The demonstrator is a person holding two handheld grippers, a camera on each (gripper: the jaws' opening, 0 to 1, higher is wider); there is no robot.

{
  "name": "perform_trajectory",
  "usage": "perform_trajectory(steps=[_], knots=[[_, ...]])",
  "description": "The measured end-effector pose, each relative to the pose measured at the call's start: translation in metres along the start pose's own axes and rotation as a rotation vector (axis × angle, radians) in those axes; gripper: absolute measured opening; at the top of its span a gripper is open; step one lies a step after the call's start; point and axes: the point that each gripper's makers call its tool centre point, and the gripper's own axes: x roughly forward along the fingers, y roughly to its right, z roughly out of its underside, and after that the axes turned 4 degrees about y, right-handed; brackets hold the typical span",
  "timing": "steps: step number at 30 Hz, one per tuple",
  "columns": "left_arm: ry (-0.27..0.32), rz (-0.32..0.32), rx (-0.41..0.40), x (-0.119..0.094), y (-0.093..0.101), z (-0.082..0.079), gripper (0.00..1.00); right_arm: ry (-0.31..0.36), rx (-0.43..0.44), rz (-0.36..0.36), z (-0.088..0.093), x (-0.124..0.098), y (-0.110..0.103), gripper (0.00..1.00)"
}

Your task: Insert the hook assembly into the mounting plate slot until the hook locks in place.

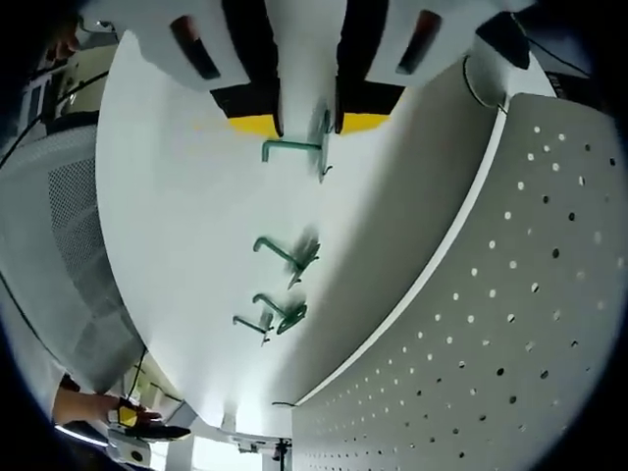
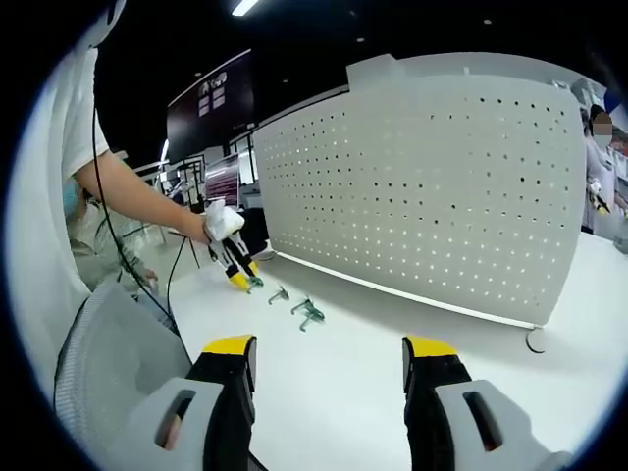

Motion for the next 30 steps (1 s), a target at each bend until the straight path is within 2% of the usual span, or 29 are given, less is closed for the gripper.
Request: perform_trajectory(steps=[4, 8, 10, 24, 25, 26, 28, 30], knots=[[0.002, -0.017, 0.000, 0.0005, -0.0015, -0.0003, 0.12, 0.001, 0.002, 0.001, 0.0010, -0.0004, 0.0000, 0.57], [0.000, -0.041, -0.022, 0.0000, -0.0031, -0.0001, 0.09, 0.001, 0.001, 0.001, 0.0004, -0.0006, 0.0000, 0.57], [-0.005, -0.055, 0.002, -0.0001, -0.0038, 0.0007, 0.06, 0.001, 0.001, 0.001, 0.0002, -0.0005, 0.0001, 0.57], [-0.010, -0.081, 0.006, 0.0009, -0.0070, 0.0012, 0.02, 0.000, 0.003, -0.003, 0.0005, 0.0002, -0.0008, 0.57], [-0.003, -0.086, -0.014, 0.0008, -0.0074, 0.0006, 0.02, -0.001, -0.001, -0.002, 0.0005, 0.0002, -0.0006, 0.57], [0.016, -0.078, -0.081, 0.0015, -0.0048, -0.0002, 0.02, 0.000, 0.002, -0.003, 0.0003, 0.0003, -0.0007, 0.57], [0.022, -0.083, -0.054, -0.0002, -0.0080, 0.0013, 0.02, 0.003, 0.003, -0.002, -0.0006, 0.0006, -0.0006, 0.57], [0.033, -0.086, -0.075, 0.0002, -0.0085, 0.0014, 0.01, 0.005, 0.010, -0.001, -0.0003, 0.0004, -0.0003, 0.57]])
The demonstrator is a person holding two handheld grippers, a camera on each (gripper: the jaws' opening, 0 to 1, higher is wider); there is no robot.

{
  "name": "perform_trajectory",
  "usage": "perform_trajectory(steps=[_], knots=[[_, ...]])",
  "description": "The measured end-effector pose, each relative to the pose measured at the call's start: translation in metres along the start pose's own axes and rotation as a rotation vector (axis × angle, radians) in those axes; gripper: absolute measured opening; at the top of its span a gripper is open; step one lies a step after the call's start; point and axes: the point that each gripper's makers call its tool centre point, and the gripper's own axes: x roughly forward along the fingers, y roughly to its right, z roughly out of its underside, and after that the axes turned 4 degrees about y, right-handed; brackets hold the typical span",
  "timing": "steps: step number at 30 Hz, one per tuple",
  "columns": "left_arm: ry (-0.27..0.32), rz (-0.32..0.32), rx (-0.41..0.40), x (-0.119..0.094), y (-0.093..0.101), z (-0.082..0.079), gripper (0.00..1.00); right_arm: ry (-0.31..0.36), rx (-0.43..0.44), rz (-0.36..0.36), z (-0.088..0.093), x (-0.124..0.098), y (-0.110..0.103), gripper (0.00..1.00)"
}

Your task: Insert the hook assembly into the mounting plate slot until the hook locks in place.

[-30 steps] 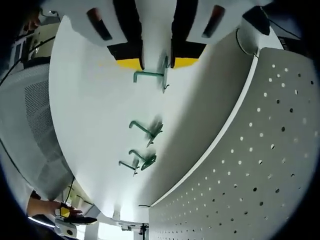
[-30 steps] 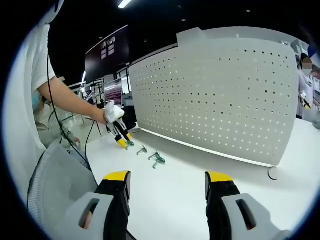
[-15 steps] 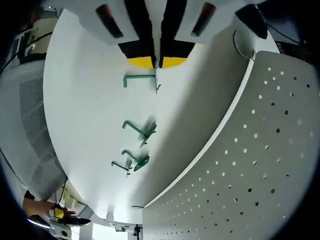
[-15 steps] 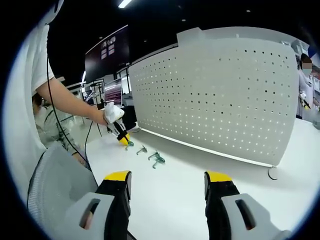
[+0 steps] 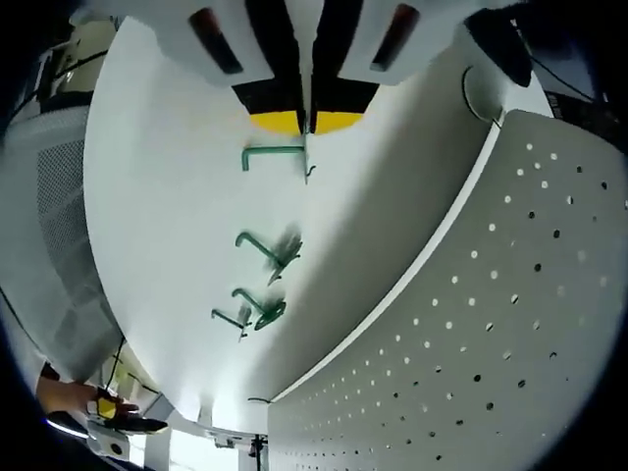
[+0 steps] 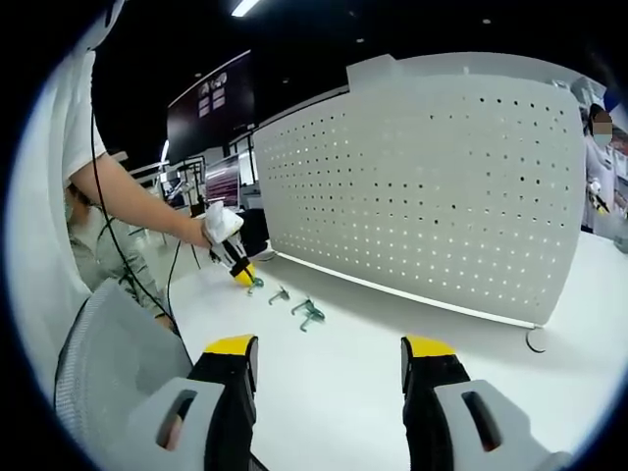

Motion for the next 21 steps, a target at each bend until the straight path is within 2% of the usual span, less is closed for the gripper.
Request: perform_trajectory(steps=[5, 6, 13, 14, 21], knots=[[0.037, -0.013, -0.020, -0.003, 0.001, -0.005, 0.01, 0.000, 0.001, 0.001, 0.001, 0.000, 0.000, 0.57], [0.054, -0.033, -0.006, -0.005, -0.002, -0.008, 0.01, 0.001, 0.001, -0.001, 0.000, 0.001, 0.000, 0.57], [0.124, -0.067, -0.037, -0.012, -0.006, -0.021, 0.01, 0.004, 0.000, -0.001, -0.001, 0.001, 0.000, 0.57], [0.139, -0.068, -0.061, -0.013, -0.006, -0.024, 0.01, 0.008, 0.002, -0.002, -0.001, 0.001, 0.000, 0.57], [0.196, -0.103, -0.070, -0.022, -0.005, -0.038, 0.01, 0.010, -0.004, -0.004, -0.002, 0.000, -0.001, 0.57]])
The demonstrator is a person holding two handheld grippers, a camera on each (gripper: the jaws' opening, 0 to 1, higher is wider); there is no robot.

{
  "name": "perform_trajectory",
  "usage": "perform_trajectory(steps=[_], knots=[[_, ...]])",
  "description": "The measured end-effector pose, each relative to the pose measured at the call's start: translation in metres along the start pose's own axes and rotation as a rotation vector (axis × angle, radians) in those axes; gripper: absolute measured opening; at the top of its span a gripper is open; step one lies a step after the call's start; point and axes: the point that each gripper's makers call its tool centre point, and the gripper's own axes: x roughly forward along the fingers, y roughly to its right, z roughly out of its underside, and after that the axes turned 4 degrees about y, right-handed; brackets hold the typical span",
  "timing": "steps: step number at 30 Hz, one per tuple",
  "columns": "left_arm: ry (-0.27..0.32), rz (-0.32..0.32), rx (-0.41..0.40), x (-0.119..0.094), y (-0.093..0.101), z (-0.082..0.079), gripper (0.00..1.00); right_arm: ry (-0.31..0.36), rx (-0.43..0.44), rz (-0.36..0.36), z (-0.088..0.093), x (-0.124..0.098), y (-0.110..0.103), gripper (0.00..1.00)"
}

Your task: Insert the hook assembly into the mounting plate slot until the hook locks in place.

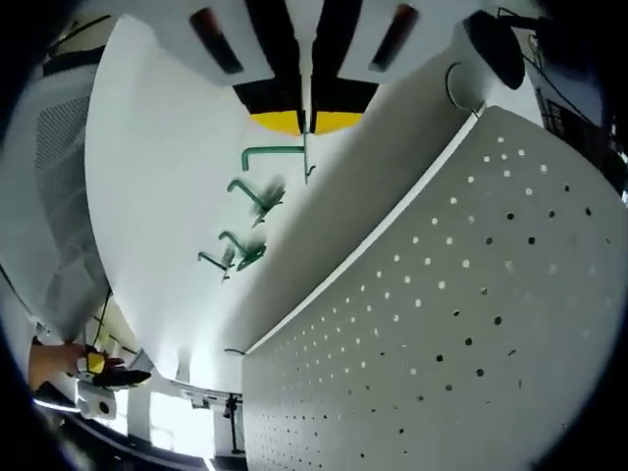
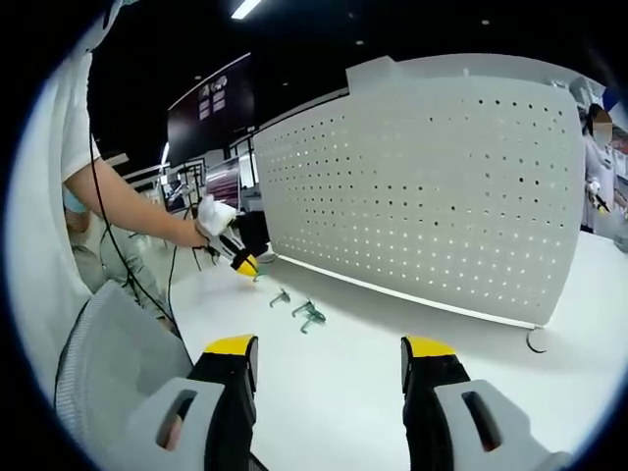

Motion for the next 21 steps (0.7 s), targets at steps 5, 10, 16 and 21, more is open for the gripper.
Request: perform_trajectory(steps=[5, 10, 16, 21], knots=[[0.052, -0.029, -0.023, -0.007, 0.000, -0.013, 0.01, 0.009, -0.007, -0.003, -0.003, 0.000, 0.000, 0.57], [0.095, -0.055, -0.032, -0.012, 0.002, -0.020, 0.01, 0.015, -0.008, -0.003, -0.005, 0.000, -0.001, 0.57], [0.146, -0.092, -0.053, -0.020, 0.004, -0.029, 0.01, 0.027, -0.011, -0.002, -0.008, -0.001, -0.001, 0.57], [0.193, -0.121, -0.077, -0.027, 0.002, -0.037, 0.01, 0.035, -0.014, -0.001, -0.010, -0.002, -0.001, 0.57]])
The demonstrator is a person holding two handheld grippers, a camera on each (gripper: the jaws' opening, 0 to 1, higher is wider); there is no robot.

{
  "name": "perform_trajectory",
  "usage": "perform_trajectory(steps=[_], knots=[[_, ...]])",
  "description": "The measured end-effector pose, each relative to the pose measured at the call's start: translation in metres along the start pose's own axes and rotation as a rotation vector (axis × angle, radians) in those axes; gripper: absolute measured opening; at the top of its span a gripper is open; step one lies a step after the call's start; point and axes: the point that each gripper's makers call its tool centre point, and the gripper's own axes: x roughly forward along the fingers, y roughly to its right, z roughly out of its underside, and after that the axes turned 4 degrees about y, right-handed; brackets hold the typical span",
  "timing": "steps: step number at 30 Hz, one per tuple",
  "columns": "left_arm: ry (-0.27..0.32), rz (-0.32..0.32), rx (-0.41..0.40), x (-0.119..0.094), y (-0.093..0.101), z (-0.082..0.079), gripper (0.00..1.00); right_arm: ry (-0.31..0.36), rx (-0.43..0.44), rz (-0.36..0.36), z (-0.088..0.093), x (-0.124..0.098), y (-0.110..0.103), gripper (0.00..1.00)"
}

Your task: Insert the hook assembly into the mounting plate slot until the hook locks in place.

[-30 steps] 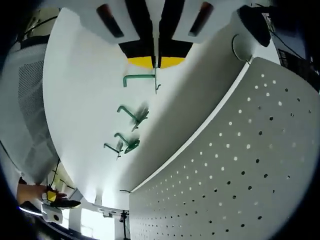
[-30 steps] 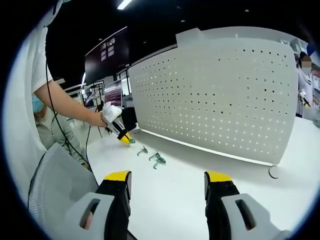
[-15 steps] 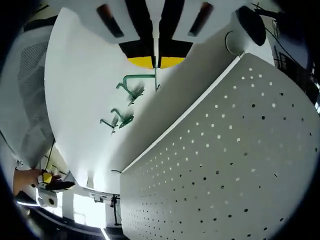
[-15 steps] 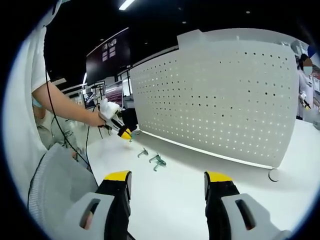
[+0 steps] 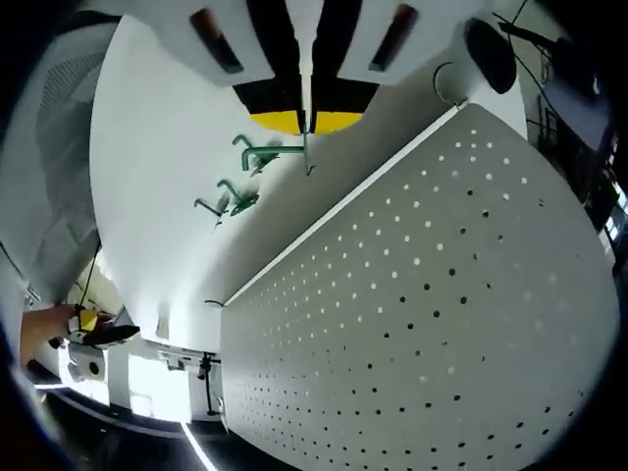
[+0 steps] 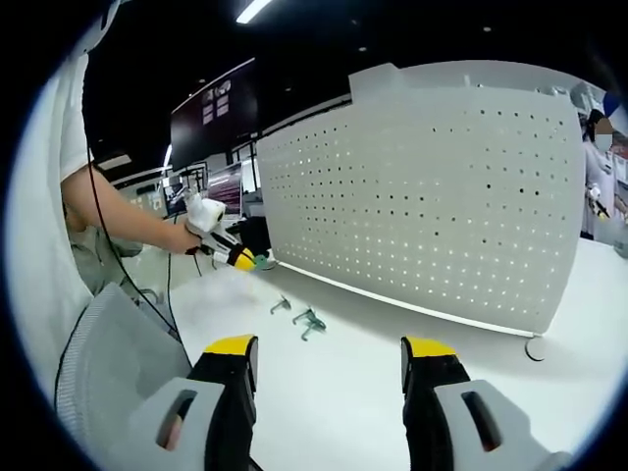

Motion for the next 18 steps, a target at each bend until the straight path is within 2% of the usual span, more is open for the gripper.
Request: perform_trajectory(steps=[2, 3, 5, 10, 18], knots=[[0.028, -0.021, -0.015, -0.003, -0.002, -0.006, 0.01, 0.002, -0.005, 0.001, -0.001, 0.000, 0.000, 0.57], [0.060, -0.028, -0.024, -0.004, -0.001, -0.012, 0.01, 0.006, -0.005, 0.001, -0.002, 0.000, 0.000, 0.57], [0.070, -0.034, -0.025, -0.006, 0.002, -0.016, 0.01, 0.010, -0.007, 0.002, -0.003, -0.001, 0.000, 0.57], [0.153, -0.076, -0.051, -0.012, 0.004, -0.034, 0.01, 0.021, -0.010, 0.004, -0.005, -0.001, 0.000, 0.57], [0.251, -0.124, -0.085, -0.021, 0.009, -0.052, 0.01, 0.031, -0.011, 0.006, -0.007, -0.003, -0.001, 0.57]])
